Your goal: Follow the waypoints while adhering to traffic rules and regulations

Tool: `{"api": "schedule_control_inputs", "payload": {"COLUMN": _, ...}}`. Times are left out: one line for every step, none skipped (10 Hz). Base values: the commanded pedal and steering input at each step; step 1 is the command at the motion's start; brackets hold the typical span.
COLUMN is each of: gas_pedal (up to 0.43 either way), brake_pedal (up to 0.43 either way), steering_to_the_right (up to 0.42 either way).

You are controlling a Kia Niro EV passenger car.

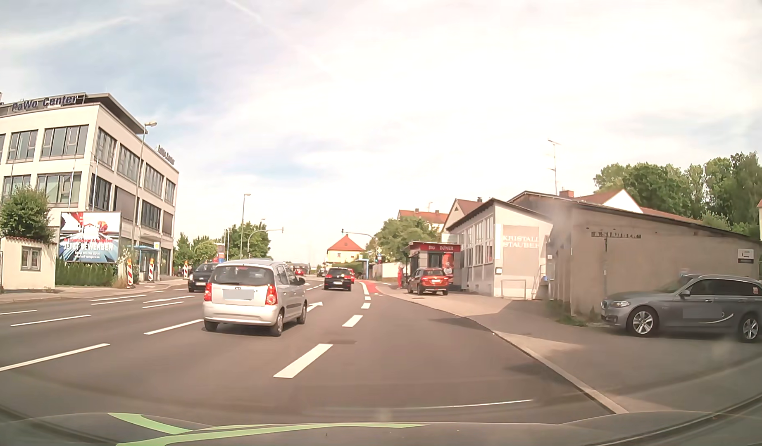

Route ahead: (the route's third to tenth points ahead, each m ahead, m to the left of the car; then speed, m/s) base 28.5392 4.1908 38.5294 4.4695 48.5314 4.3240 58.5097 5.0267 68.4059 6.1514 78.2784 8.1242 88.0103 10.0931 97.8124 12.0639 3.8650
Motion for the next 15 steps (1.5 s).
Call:
{"api": "schedule_control_inputs", "payload": {"gas_pedal": 0.209, "brake_pedal": 0.000, "steering_to_the_right": -0.001}}
{"api": "schedule_control_inputs", "payload": {"gas_pedal": 0.209, "brake_pedal": 0.000, "steering_to_the_right": -0.008}}
{"api": "schedule_control_inputs", "payload": {"gas_pedal": 0.209, "brake_pedal": 0.000, "steering_to_the_right": -0.021}}
{"api": "schedule_control_inputs", "payload": {"gas_pedal": 0.209, "brake_pedal": 0.000, "steering_to_the_right": -0.028}}
{"api": "schedule_control_inputs", "payload": {"gas_pedal": 0.209, "brake_pedal": 0.000, "steering_to_the_right": -0.028}}
{"api": "schedule_control_inputs", "payload": {"gas_pedal": 0.209, "brake_pedal": 0.000, "steering_to_the_right": -0.028}}
{"api": "schedule_control_inputs", "payload": {"gas_pedal": 0.209, "brake_pedal": 0.000, "steering_to_the_right": -0.028}}
{"api": "schedule_control_inputs", "payload": {"gas_pedal": 0.209, "brake_pedal": 0.000, "steering_to_the_right": -0.031}}
{"api": "schedule_control_inputs", "payload": {"gas_pedal": 0.209, "brake_pedal": 0.000, "steering_to_the_right": -0.035}}
{"api": "schedule_control_inputs", "payload": {"gas_pedal": 0.209, "brake_pedal": 0.000, "steering_to_the_right": -0.038}}
{"api": "schedule_control_inputs", "payload": {"gas_pedal": 0.209, "brake_pedal": 0.000, "steering_to_the_right": -0.039}}
{"api": "schedule_control_inputs", "payload": {"gas_pedal": 0.220, "brake_pedal": 0.000, "steering_to_the_right": -0.038}}
{"api": "schedule_control_inputs", "payload": {"gas_pedal": 0.220, "brake_pedal": 0.000, "steering_to_the_right": -0.038}}
{"api": "schedule_control_inputs", "payload": {"gas_pedal": 0.220, "brake_pedal": 0.000, "steering_to_the_right": -0.039}}
{"api": "schedule_control_inputs", "payload": {"gas_pedal": 0.220, "brake_pedal": 0.000, "steering_to_the_right": -0.039}}
